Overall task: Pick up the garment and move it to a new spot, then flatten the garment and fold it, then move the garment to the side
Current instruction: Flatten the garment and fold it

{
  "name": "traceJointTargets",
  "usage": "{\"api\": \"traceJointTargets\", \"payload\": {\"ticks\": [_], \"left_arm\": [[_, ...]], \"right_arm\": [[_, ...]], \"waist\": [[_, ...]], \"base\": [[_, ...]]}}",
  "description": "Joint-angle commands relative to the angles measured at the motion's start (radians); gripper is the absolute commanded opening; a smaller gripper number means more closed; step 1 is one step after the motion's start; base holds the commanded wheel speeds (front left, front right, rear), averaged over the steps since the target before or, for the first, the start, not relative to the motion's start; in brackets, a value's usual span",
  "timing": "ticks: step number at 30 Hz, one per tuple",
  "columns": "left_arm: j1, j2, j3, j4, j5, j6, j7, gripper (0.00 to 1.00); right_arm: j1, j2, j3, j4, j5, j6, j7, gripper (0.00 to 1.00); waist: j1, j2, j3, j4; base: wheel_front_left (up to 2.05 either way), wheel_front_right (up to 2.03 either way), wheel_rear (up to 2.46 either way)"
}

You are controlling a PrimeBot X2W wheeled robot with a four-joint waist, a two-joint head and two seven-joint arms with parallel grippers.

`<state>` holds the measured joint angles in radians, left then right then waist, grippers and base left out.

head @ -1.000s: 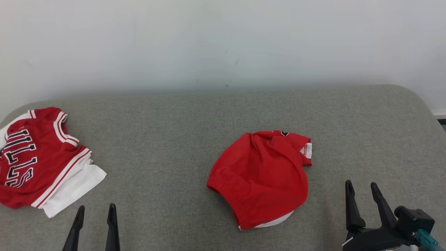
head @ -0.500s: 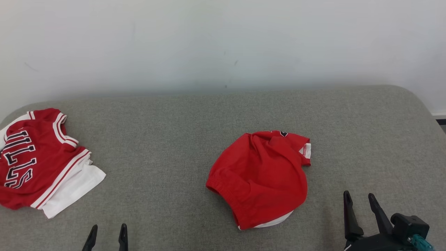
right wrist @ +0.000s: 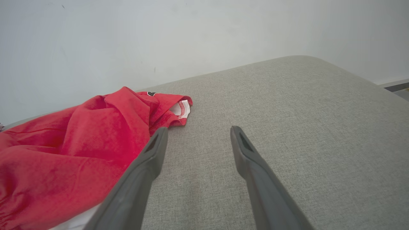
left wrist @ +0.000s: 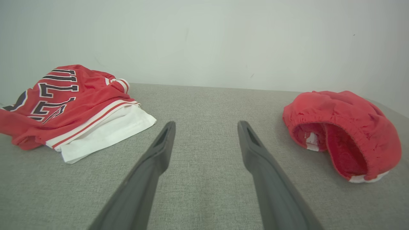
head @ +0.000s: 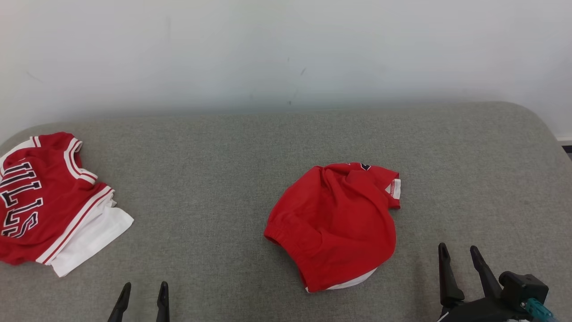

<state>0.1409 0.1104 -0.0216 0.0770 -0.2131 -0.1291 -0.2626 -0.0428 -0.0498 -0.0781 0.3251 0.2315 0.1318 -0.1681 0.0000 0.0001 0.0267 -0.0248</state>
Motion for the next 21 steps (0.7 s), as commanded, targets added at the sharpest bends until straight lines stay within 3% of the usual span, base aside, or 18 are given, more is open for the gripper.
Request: {"api": "traceJointTargets", "payload": {"ticks": [1,9,13,15,21], "left_arm": [[-0.012,0.005,-0.001,0.001,-0.002,-0.001,-0.003,1.00],[-0.037,0.020,-0.074,0.006,-0.050,-0.001,-0.003,1.00],[-0.063,0.037,-0.172,0.031,-0.076,-0.001,-0.003,1.00],[-0.100,0.052,-0.289,0.085,-0.129,-0.001,-0.004,1.00],[-0.205,0.067,-0.483,0.209,-0.201,-0.001,-0.002,1.00]], "right_arm": [[-0.008,-0.001,0.003,0.000,0.000,-0.002,-0.006,1.00],[-0.015,-0.001,0.010,-0.004,0.001,-0.002,0.002,1.00],[-0.019,-0.001,0.015,-0.006,0.001,-0.002,0.005,1.00],[-0.021,-0.001,0.026,-0.005,0.007,-0.002,0.008,1.00],[-0.031,-0.001,0.034,-0.013,0.013,-0.002,0.013,1.00]], "waist": [[0.0000,-0.0001,0.001,-0.001],[0.0000,-0.0001,0.013,-0.012],[0.0000,-0.0001,0.015,-0.028],[0.0000,-0.0001,0.022,-0.056],[0.0000,-0.0001,0.045,-0.131]], "base": [[0.00,0.00,0.00],[0.00,0.00,0.00],[0.00,0.00,0.00],[0.00,0.00,0.00],[0.00,0.00,0.00]]}}
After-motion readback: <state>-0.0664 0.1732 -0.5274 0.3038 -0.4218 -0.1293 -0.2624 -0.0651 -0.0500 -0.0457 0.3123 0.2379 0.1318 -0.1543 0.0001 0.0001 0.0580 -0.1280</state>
